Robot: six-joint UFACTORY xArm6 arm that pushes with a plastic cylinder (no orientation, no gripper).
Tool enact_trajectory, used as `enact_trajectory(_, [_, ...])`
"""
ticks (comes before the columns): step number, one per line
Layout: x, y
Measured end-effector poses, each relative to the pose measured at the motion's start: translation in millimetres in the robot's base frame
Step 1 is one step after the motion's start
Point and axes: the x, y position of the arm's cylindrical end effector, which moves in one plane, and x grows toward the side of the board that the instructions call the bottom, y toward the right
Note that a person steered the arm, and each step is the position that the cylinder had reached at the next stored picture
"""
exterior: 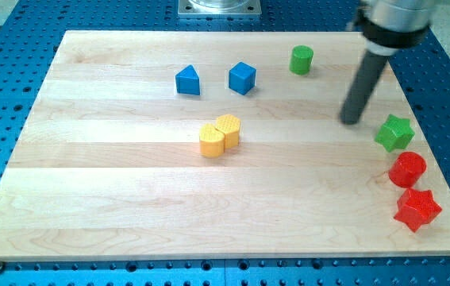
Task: Slightly move the blue triangle to the left of the blue cube
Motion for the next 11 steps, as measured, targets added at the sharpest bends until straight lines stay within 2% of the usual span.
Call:
enact_trajectory(2, [116.6,-191.7])
enact_trajectory(3, [90.9,-246.5])
enact_trajectory(4, [45.8,-307.6])
enact_trajectory(5, [-54.4,-300.2])
enact_trajectory(6, [-106.7,-326.7])
enact_trajectory(9, [-134.5,-107.8])
enact_trajectory(10, [-130.9,-41.1])
enact_trajectory(11, [-151.1,-21.9])
